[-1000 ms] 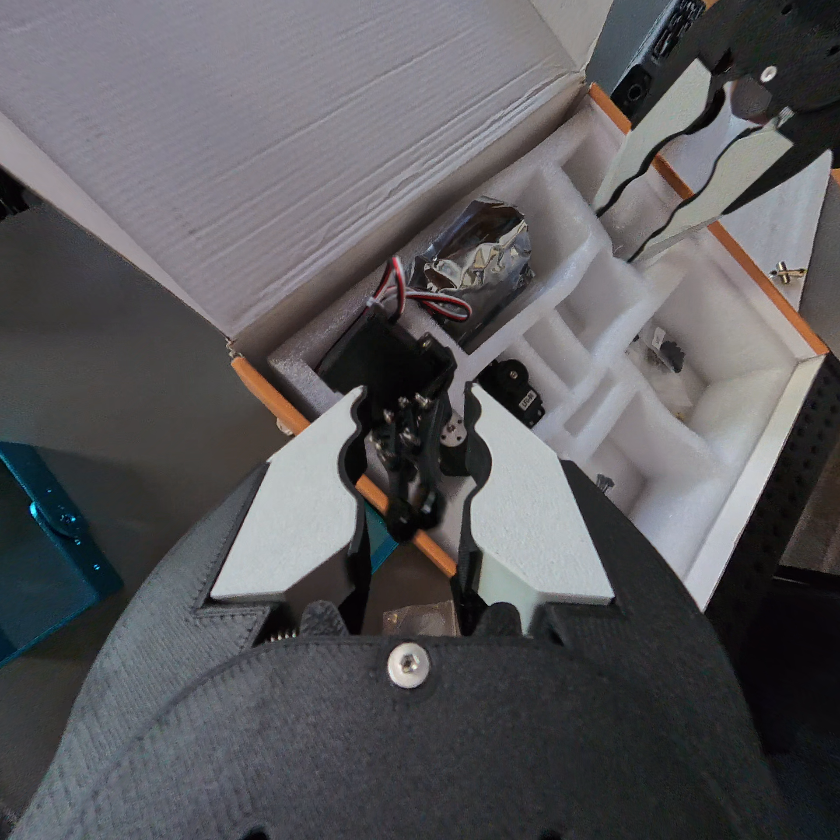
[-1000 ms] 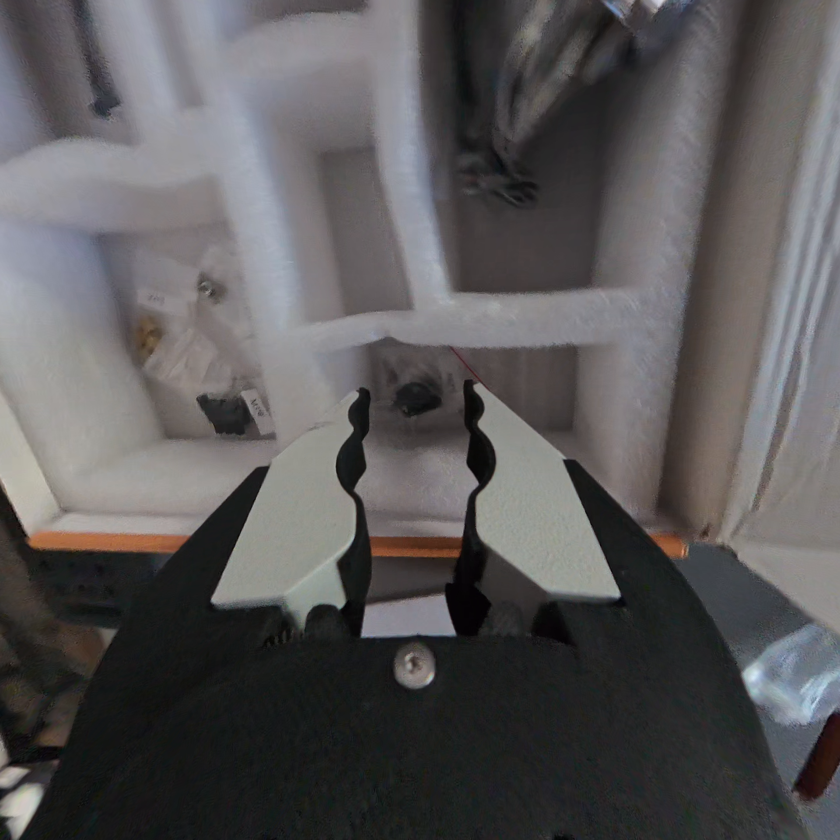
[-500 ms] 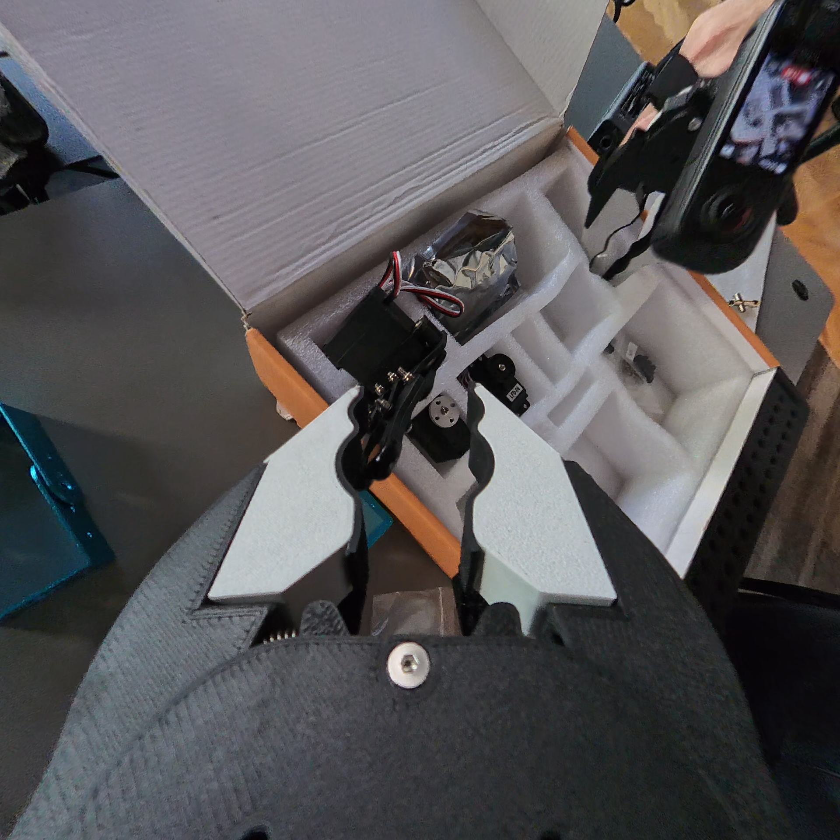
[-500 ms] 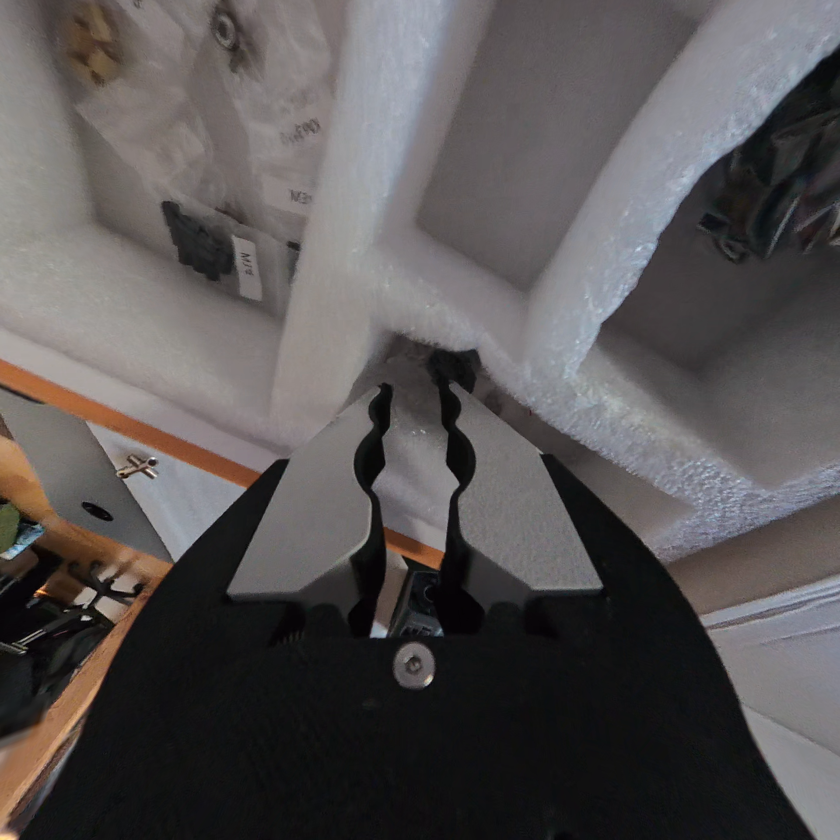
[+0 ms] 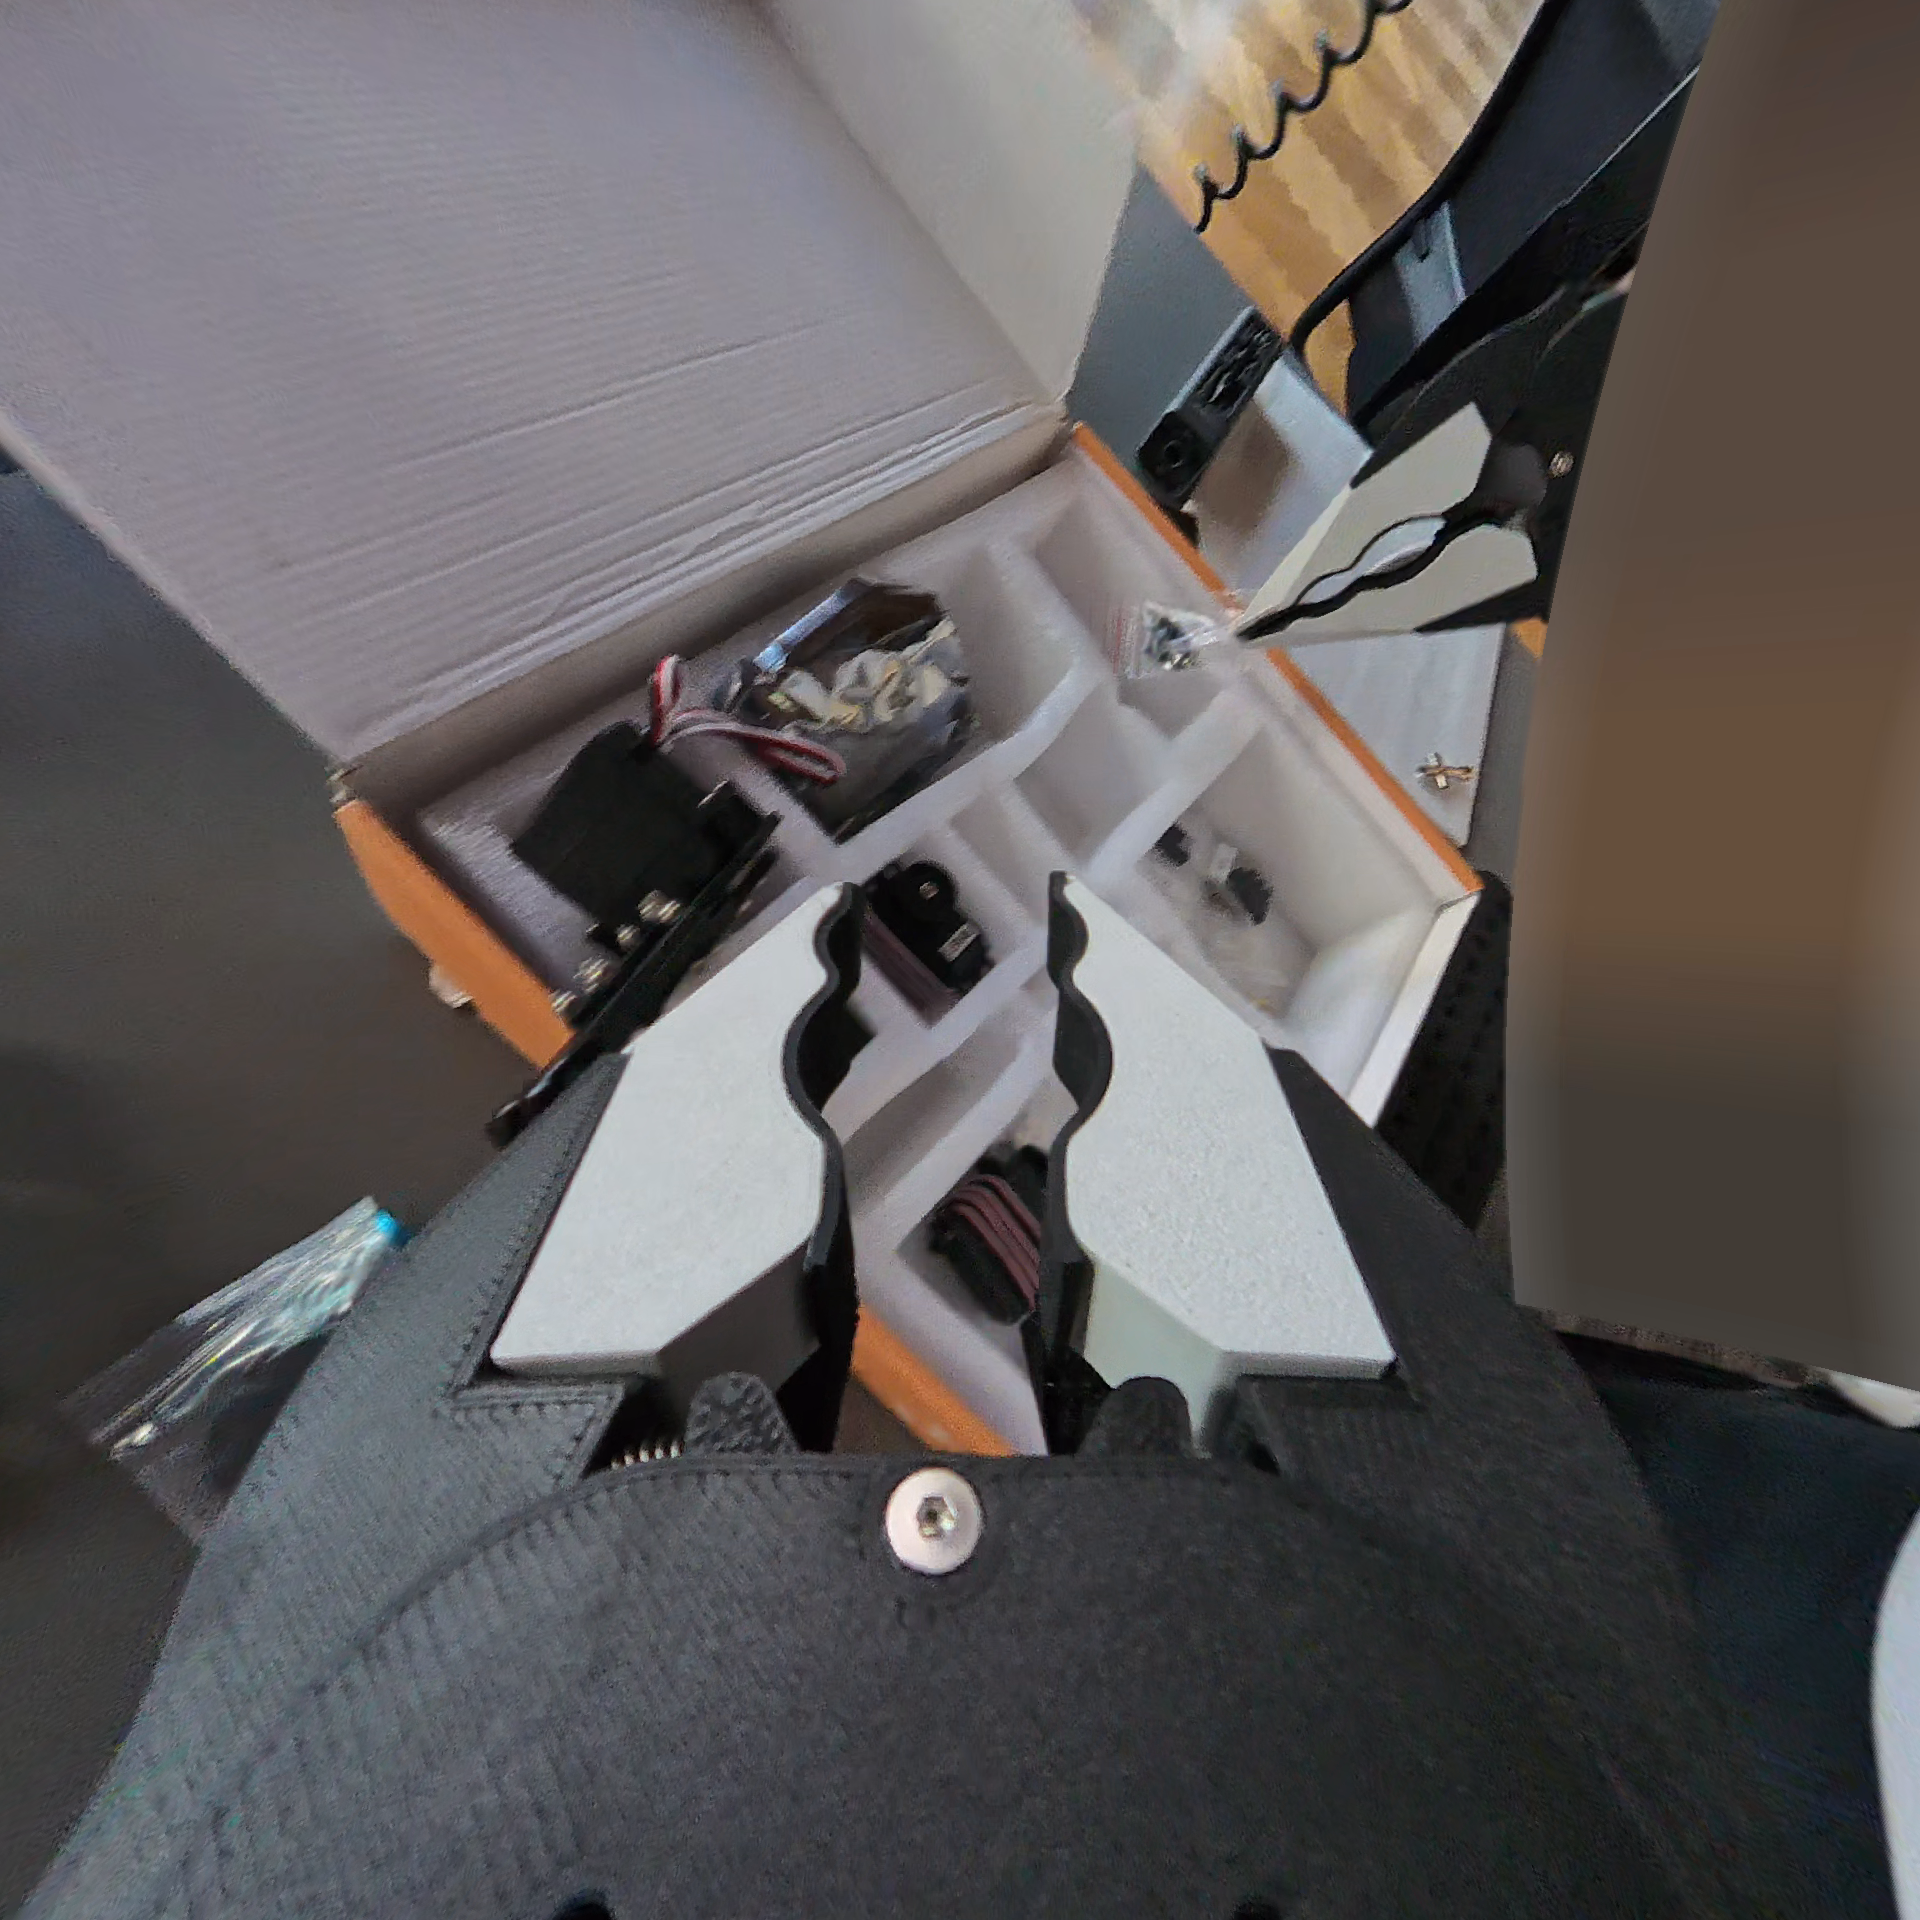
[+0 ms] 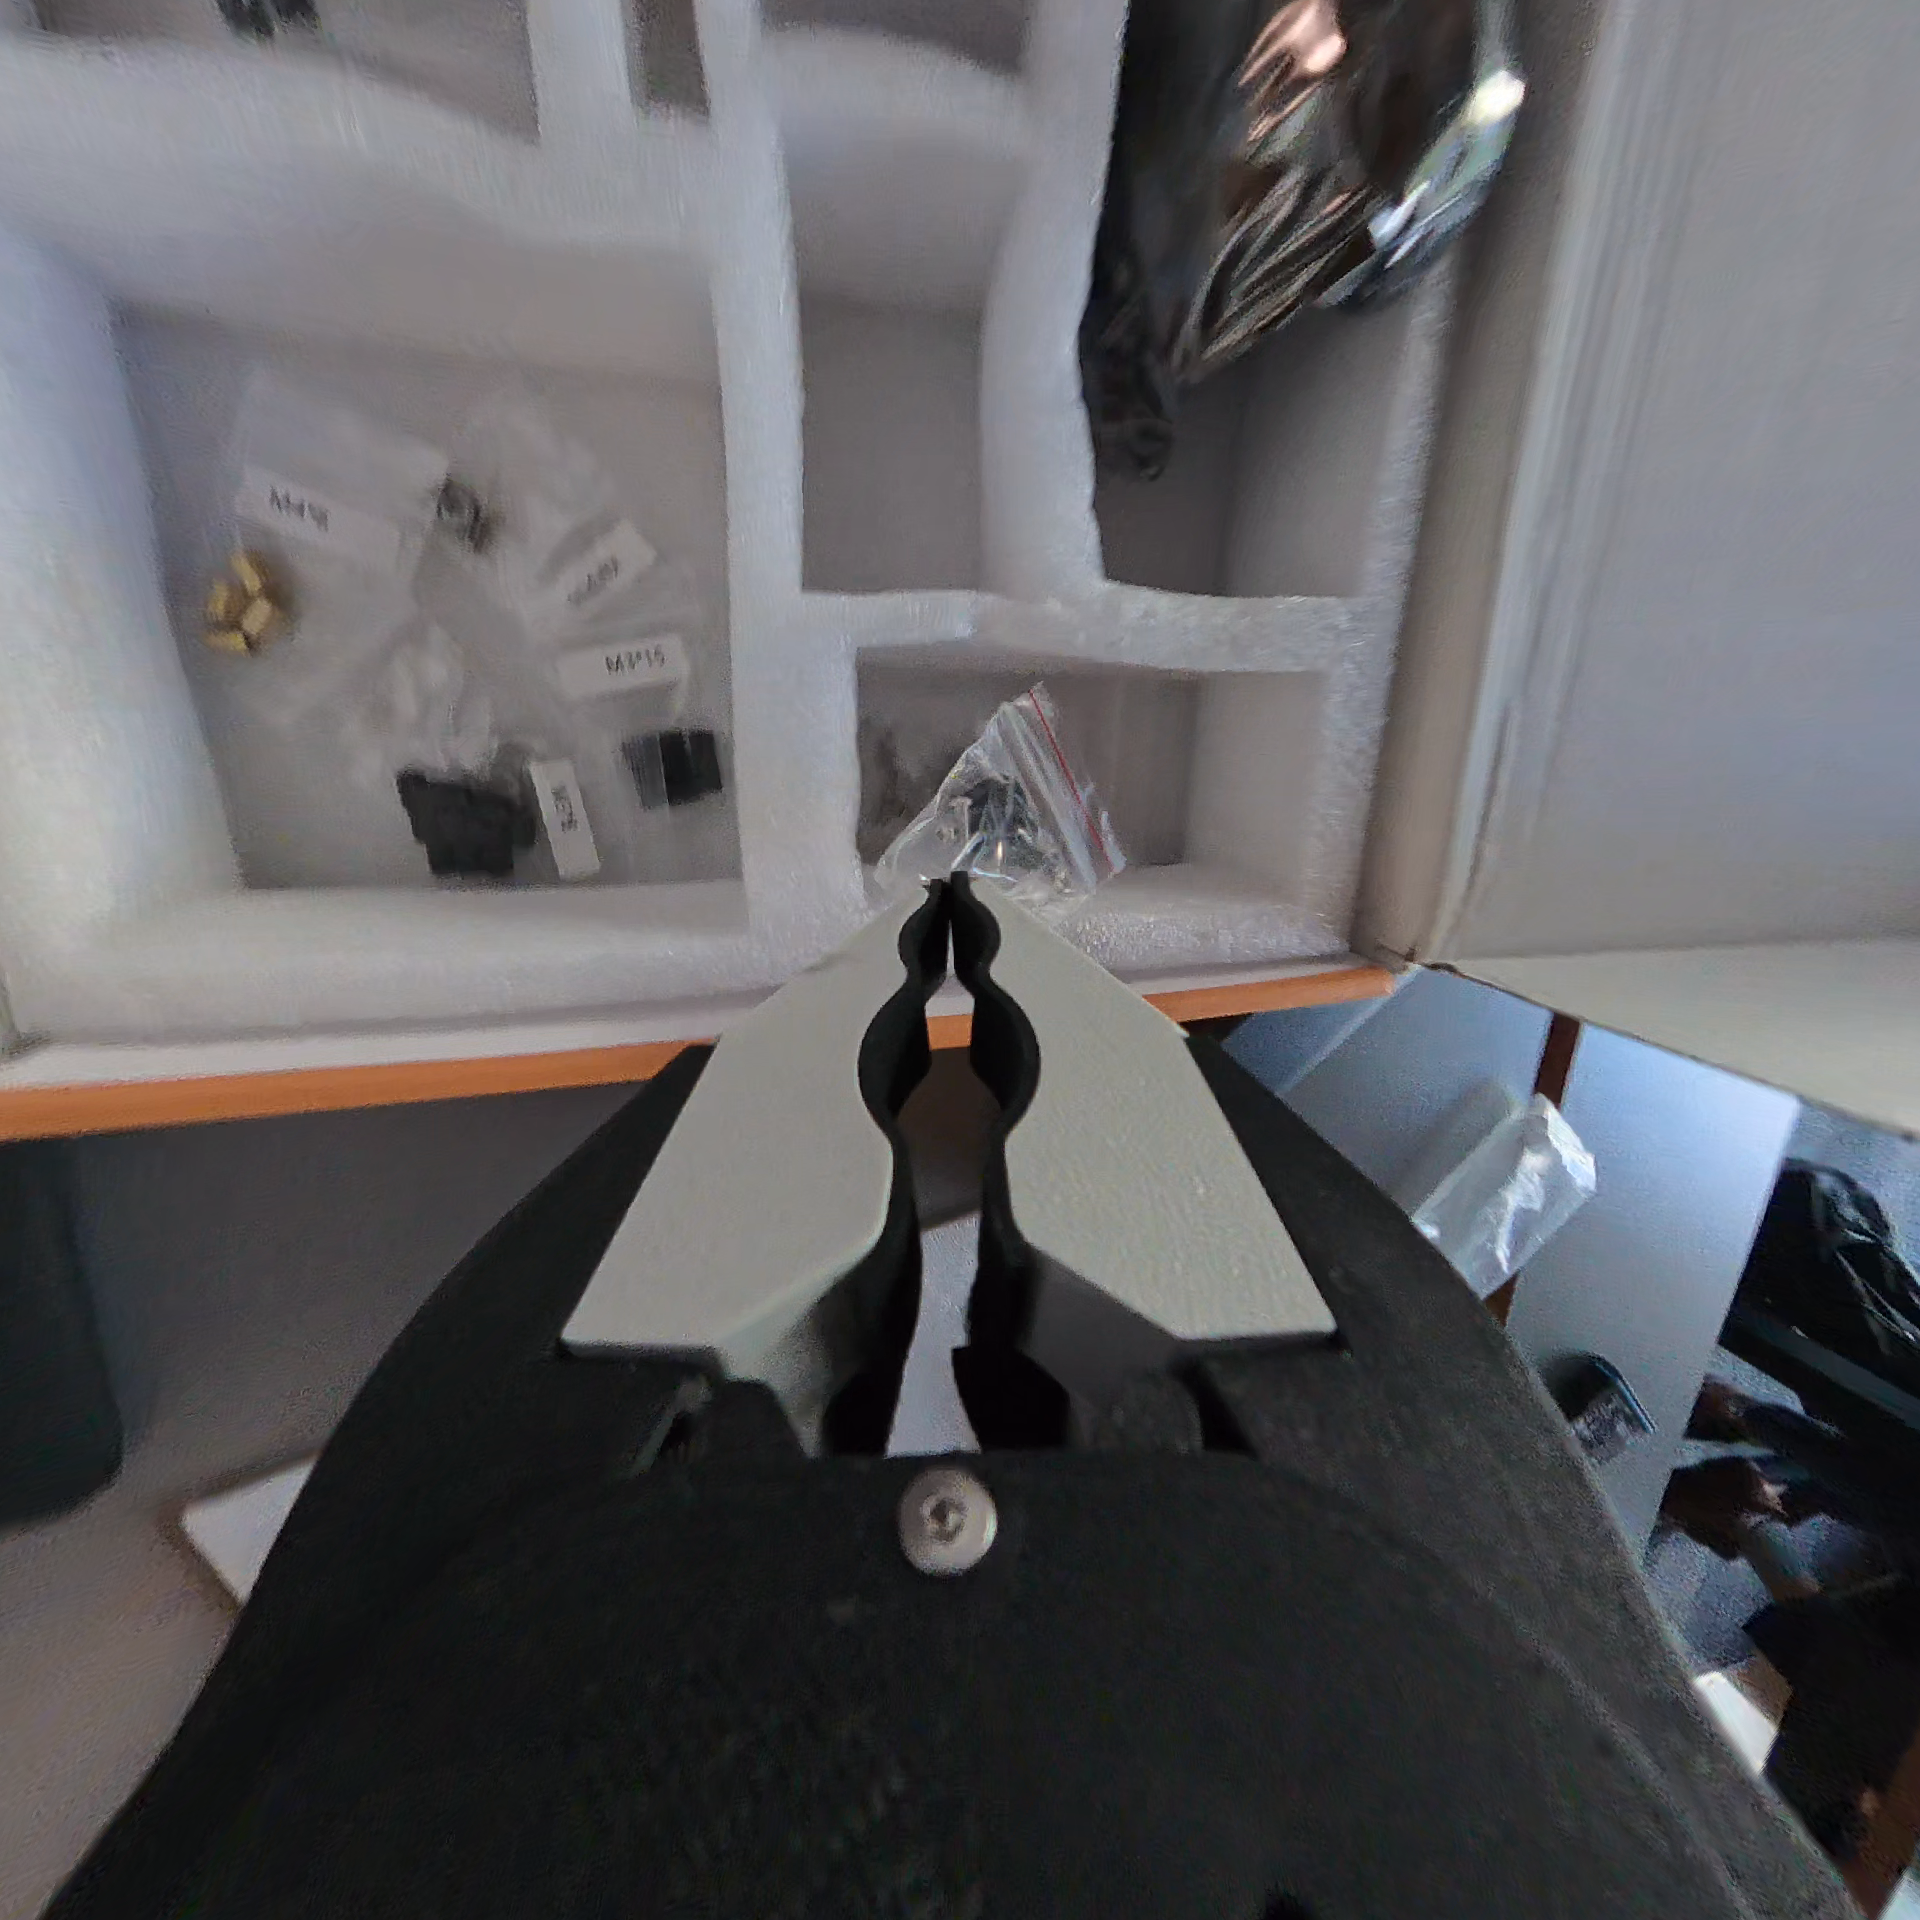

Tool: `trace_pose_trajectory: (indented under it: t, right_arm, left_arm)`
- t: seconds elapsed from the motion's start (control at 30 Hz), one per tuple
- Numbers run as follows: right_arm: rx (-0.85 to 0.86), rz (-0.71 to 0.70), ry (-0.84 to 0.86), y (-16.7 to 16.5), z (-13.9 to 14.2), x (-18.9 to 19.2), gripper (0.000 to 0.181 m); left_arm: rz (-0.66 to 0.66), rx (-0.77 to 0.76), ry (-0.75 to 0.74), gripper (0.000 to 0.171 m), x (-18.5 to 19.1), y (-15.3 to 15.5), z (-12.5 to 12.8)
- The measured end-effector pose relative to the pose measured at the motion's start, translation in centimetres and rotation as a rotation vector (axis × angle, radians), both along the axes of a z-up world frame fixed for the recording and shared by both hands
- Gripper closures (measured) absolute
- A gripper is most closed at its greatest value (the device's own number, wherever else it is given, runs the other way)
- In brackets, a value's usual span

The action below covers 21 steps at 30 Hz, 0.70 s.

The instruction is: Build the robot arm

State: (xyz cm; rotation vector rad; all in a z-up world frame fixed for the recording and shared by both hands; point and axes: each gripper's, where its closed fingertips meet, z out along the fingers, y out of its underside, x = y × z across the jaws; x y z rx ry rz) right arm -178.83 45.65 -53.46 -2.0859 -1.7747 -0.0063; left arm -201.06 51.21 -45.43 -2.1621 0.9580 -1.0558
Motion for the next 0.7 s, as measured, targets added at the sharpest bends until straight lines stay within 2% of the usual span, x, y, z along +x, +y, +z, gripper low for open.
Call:
trace_pose_trajectory:
  t: [0.1,0.17,0.3,0.43,0.6,0.7]
  right_arm:
    - [0.140,-0.068,0.083,-0.7,1.6,-0.7,0.181]
    - [0.233,-0.109,0.134,-0.9,2.8,-1.3,0.181]
    - [0.339,-0.185,0.275,-1.8,5.0,-3.5,0.181]
    - [0.432,-0.200,0.322,-2.0,6.0,-4.7,0.181]
    - [0.490,-0.183,0.386,-2.0,6.8,-5.9,0.181]
    - [0.522,-0.138,0.390,-2.2,7.1,-6.7,0.181]
  left_arm:
    - [-0.016,-0.043,-0.078,0.136,2.8,-1.4,1.5]
    - [-0.057,-0.154,-0.159,0.136,5.4,-3.0,1.5]
    - [-0.141,-0.457,-0.218,0.127,10.3,-6.0,-1.3]
    - [-0.092,-0.676,-0.337,0.130,13.4,-6.1,-2.0]
    - [-0.046,-0.791,-0.348,0.128,15.1,-6.0,-3.3]
    - [-0.043,-0.895,-0.385,0.135,15.8,-6.5,-3.6]
